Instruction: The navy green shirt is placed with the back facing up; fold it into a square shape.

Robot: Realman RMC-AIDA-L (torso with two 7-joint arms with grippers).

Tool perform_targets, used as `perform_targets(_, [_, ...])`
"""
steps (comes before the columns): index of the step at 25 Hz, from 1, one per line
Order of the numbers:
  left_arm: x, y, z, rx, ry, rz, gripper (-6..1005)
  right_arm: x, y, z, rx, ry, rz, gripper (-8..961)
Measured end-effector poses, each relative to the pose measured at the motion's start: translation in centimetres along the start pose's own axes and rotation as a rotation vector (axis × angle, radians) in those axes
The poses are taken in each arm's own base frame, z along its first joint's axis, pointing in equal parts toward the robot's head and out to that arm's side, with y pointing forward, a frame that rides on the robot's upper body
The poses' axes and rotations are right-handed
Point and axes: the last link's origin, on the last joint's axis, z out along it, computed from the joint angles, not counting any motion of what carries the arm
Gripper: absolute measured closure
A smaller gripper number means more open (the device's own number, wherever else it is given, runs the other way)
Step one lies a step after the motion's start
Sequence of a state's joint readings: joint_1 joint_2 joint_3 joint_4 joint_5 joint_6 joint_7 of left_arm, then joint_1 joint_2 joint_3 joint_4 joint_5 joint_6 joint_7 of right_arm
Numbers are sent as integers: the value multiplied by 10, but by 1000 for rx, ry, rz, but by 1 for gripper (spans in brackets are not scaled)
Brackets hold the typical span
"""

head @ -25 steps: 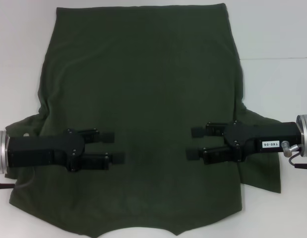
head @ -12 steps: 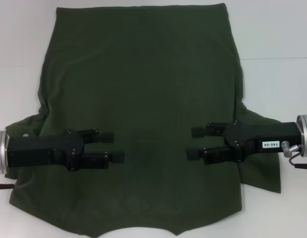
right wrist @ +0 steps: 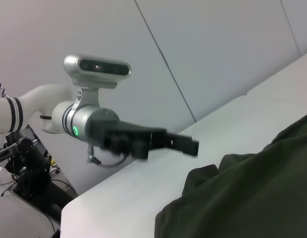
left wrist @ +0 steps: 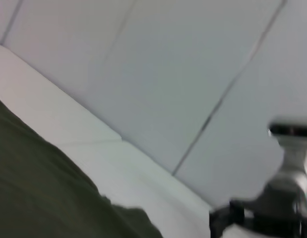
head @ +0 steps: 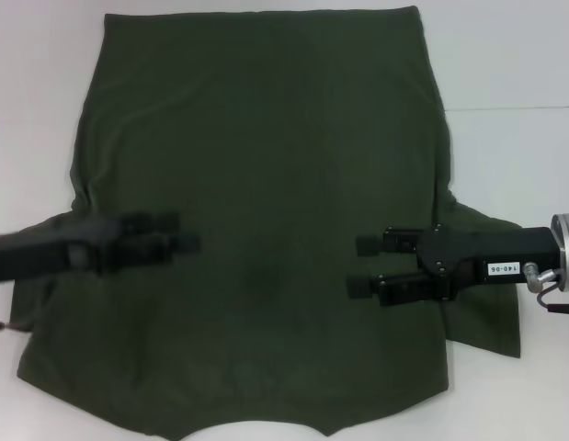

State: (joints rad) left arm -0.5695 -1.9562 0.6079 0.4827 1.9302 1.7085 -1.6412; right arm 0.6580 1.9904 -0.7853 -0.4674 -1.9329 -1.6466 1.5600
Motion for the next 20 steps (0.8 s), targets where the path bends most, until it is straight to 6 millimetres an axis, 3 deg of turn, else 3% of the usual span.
perform_targets(4, [15, -4, -17, 24, 92, -112, 125, -1, 0, 0, -4, 10, 3, 11])
perform_targets(9, [23, -19, -56, 147, 148, -323, 124, 0, 1, 1, -16, 29, -1, 11])
perform_targets(15, [6, -36, -100, 356, 180, -510, 123, 0, 2, 2, -26, 47, -4, 11])
perform_targets(20, [-10, -49, -117, 500, 156, -600, 124, 2, 3, 3, -31, 62, -3, 11])
